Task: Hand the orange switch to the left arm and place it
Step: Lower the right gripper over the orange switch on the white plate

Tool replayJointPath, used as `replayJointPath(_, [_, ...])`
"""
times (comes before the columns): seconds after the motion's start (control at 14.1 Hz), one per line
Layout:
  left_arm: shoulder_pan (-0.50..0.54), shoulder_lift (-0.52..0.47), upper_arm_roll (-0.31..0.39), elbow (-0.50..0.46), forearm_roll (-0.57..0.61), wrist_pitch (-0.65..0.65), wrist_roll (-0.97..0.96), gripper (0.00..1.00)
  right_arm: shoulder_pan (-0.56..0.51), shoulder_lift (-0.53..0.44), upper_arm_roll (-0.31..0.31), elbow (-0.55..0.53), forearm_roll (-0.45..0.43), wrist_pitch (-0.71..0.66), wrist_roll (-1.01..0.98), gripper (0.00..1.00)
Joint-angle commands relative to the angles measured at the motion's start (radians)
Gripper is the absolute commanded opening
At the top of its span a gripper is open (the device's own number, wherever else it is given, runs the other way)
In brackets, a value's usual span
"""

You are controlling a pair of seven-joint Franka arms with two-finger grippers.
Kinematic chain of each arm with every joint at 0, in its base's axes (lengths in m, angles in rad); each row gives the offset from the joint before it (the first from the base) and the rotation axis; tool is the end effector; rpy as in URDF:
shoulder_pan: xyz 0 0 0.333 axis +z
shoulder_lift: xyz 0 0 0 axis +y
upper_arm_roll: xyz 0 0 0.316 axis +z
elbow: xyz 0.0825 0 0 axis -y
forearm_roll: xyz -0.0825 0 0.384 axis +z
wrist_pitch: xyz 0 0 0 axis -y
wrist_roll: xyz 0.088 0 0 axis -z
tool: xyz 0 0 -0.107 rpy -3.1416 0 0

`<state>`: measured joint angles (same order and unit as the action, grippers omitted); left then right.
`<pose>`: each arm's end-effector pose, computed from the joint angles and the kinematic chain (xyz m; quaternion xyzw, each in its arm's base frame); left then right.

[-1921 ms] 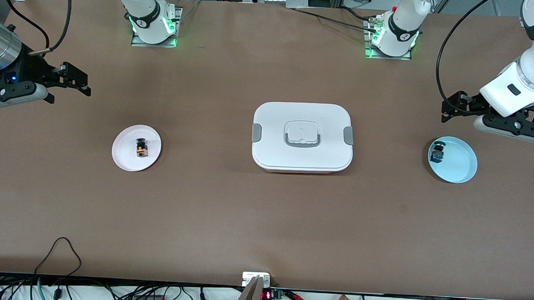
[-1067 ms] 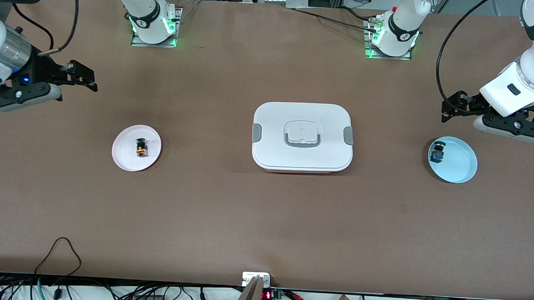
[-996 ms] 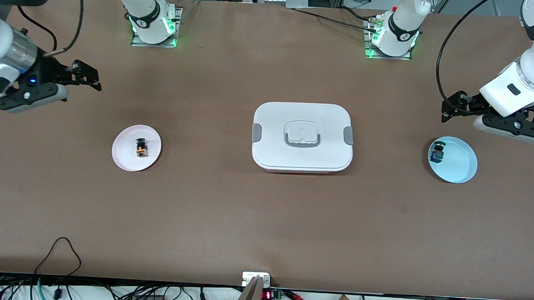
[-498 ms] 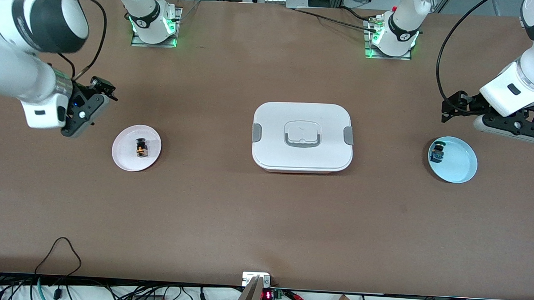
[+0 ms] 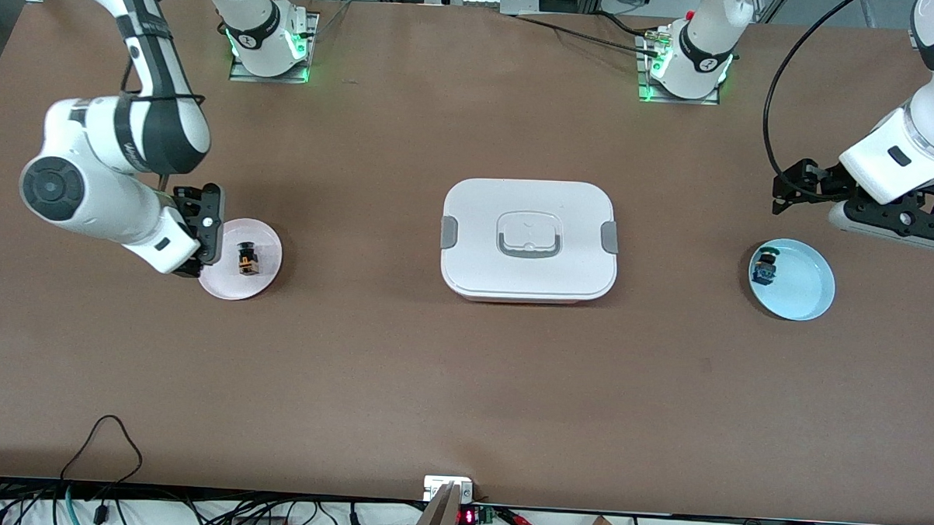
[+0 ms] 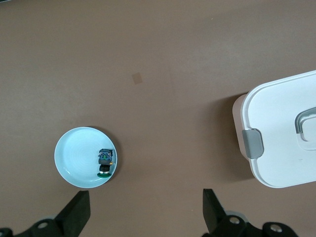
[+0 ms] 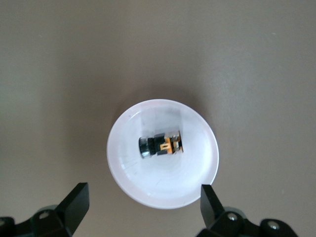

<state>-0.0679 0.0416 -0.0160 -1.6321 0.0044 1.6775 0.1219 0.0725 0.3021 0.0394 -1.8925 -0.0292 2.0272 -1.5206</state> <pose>0.5724 -0.0475 0.5813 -0.9947 0.1029 -0.0019 0.0019 0.5981 0.0645 0.3328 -0.6774 -0.7309 0.0679 0.0490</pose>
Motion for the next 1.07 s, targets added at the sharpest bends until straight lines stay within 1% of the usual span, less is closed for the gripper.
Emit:
replayJointPath(0.0, [0.002, -0.011, -0.002, 0.006, 0.019, -0.018, 0.016, 1.00, 0.006, -0.012, 0.004, -0.117, -0.020, 0.152, -0.117, 1.00])
replayJointPath(0.07, [0.002, -0.011, -0.002, 0.006, 0.019, -0.018, 0.016, 1.00, 0.006, 0.012, 0.005, -0.152, -0.020, 0.224, -0.192, 1.00])
replayJointPath(0.21, [0.002, -0.011, -0.002, 0.006, 0.019, -0.018, 0.016, 1.00, 0.019, 0.029, 0.005, -0.195, -0.020, 0.321, -0.274, 1.00])
replayJointPath(0.43, [0.002, -0.011, -0.002, 0.006, 0.019, -0.018, 0.016, 1.00, 0.023, 0.048, 0.004, -0.240, -0.020, 0.422, -0.355, 1.00])
replayJointPath(0.64, [0.002, -0.011, -0.002, 0.006, 0.019, -0.018, 0.016, 1.00, 0.012, 0.071, 0.005, -0.244, -0.011, 0.439, -0.372, 1.00])
replayJointPath(0.85, [0.002, -0.011, -0.002, 0.006, 0.019, -0.018, 0.016, 1.00, -0.028, 0.078, 0.005, -0.253, -0.005, 0.435, -0.355, 1.00])
replayJointPath(1.0, [0.002, -0.011, -0.002, 0.006, 0.019, -0.018, 0.016, 1.00, -0.034, 0.078, 0.005, -0.261, -0.005, 0.436, -0.352, 1.00])
